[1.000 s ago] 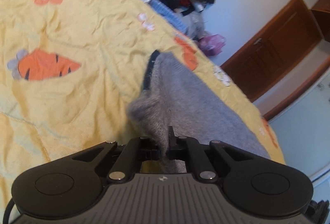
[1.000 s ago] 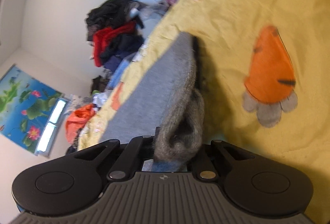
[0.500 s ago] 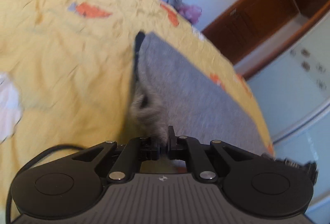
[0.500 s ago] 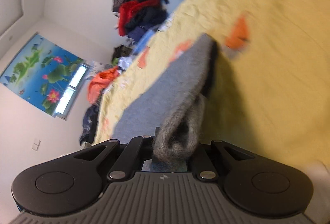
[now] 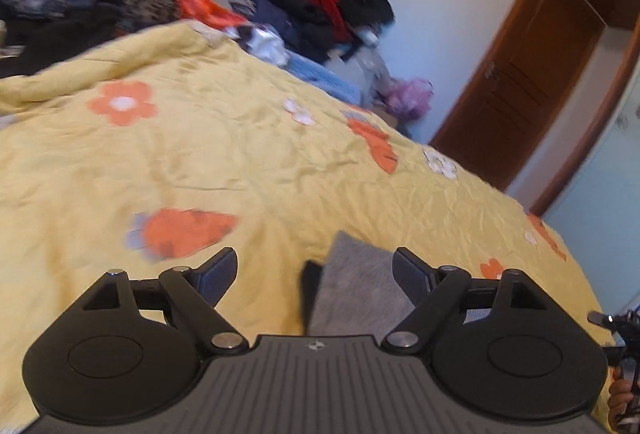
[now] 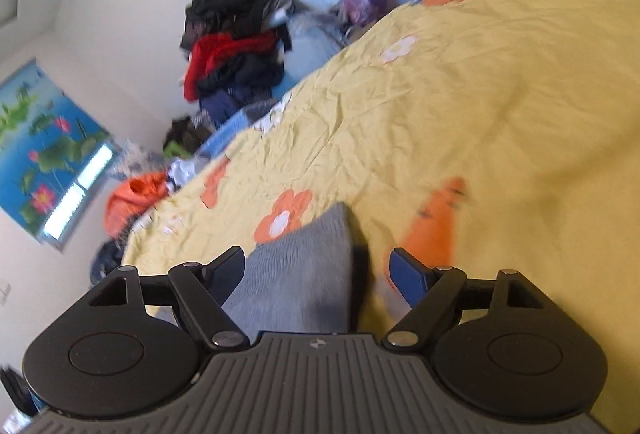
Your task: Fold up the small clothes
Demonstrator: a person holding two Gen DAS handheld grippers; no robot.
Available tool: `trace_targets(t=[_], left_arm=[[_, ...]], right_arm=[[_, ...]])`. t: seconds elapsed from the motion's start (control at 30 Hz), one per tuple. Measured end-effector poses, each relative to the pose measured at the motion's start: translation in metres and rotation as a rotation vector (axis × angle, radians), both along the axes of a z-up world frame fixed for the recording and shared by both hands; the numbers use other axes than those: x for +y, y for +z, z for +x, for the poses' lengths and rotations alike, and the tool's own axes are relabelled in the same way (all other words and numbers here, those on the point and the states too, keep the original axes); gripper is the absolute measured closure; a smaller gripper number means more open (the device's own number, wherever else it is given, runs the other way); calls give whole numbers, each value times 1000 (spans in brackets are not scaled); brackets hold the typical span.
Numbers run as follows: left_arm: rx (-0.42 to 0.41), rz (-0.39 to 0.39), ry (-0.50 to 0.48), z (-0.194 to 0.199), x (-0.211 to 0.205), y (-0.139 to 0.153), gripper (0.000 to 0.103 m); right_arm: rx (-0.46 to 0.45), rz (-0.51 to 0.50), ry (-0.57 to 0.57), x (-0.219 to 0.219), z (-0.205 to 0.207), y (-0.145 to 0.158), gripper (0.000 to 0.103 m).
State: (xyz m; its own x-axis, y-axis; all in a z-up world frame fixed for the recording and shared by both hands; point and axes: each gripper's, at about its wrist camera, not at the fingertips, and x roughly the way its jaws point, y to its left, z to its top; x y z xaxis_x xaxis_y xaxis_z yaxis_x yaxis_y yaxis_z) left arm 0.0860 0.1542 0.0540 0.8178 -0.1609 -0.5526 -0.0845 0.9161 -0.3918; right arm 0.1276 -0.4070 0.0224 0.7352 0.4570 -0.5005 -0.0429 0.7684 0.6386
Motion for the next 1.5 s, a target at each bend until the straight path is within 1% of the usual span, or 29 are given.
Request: trace_targets(t=[0.1, 0.2, 0.23, 0.27, 0.3, 0.33, 0.37, 0.43, 0.5, 0.57, 0.67, 0.73, 0.77, 0.83, 0.87, 0.9, 0.93, 0.97, 1.0, 1.07, 1.1, 1.17, 1.27, 1.3, 1.33, 1.37, 1.4, 1.43, 1.5], left_arm=[[44, 140, -69, 50, -32, -16, 18], [146, 223, -135, 87, -53, -38, 18], [176, 243, -145, 94, -58, -45, 18], [188, 266, -150, 96, -61, -51, 24], [174, 283, -150, 95, -64, -54, 48], [142, 303, -155, 92, -67, -54, 66], [127, 294, -178, 89, -68, -52, 95], [99, 300, -154, 83, -68, -46, 95], [52, 350, -113, 71, -67, -37, 96], [36, 348, -81, 64, -58, -34, 96], [95, 359, -60, 68, -48, -47, 96], [94, 393, -68, 68, -52, -51, 95], [87, 417, -73, 65, -56, -48, 93], [71, 446, -55, 58, -60, -38, 91], [61, 460, -25, 53, -62, -30, 91], [41, 465, 12, 44, -64, -20, 86], [13, 454, 44, 34, -67, -11, 81], [-27, 421, 61, 22, -71, 0, 66], [-67, 379, 52, 12, -76, 8, 37], [-141, 325, 18, -4, -94, 14, 4], [-171, 334, -19, -8, -106, 12, 6], [-178, 425, -88, -6, -137, -1, 6], [-45, 515, -143, 8, -155, -35, 6], [-9, 536, -151, 9, -153, -46, 5], [1, 530, -150, 8, -146, -55, 5], [-4, 448, -147, 6, -130, -53, 4], [12, 415, -123, 7, -120, -54, 4], [38, 413, -105, 9, -110, -56, 4], [41, 376, -112, 11, -98, -57, 4]], right_arm=[[6, -112, 34, 23, 25, -2, 24], [35, -176, 76, 39, 41, -7, 26], [31, -189, 87, 43, 43, -10, 29], [22, -199, 103, 46, 43, -11, 45], [17, -213, 120, 50, 44, -11, 74], [24, -227, 138, 53, 45, -12, 89], [24, -230, 147, 55, 46, -13, 89], [-22, -247, 135, 56, 44, -6, 89], [-83, -196, 118, 53, 40, 6, 89], [-129, -163, 113, 54, 39, 13, 89], [-87, -250, 126, 63, 54, -2, 89], [-43, -258, 108, 64, 62, -20, 89], [-25, -233, 101, 62, 62, -24, 86], [-16, -193, 61, 55, 54, -19, 74], [-25, -191, 33, 52, 48, -12, 54], [-54, -203, -2, 49, 38, -2, 38], [-100, -227, -31, 48, 25, 10, 35], [-151, -249, -39, 49, 12, 22, 35], [-192, -255, -33, 52, 0, 31, 34], [-229, -241, 13, 65, -17, 40, 28], [-227, -242, 50, 76, -20, 40, 20], [-191, -284, 114, 100, -21, 29, 12], [-142, -462, 154, 131, -18, 1, 14], [-165, -547, 150, 137, -23, -8, 14], [-200, -625, 144, 140, -29, -14, 14], [-204, -673, 146, 140, -32, -20, 13], [-199, -644, 138, 133, -32, -19, 13], [-206, -604, 117, 125, -33, -18, 13], [-185, -578, 106, 120, -29, -18, 11]])
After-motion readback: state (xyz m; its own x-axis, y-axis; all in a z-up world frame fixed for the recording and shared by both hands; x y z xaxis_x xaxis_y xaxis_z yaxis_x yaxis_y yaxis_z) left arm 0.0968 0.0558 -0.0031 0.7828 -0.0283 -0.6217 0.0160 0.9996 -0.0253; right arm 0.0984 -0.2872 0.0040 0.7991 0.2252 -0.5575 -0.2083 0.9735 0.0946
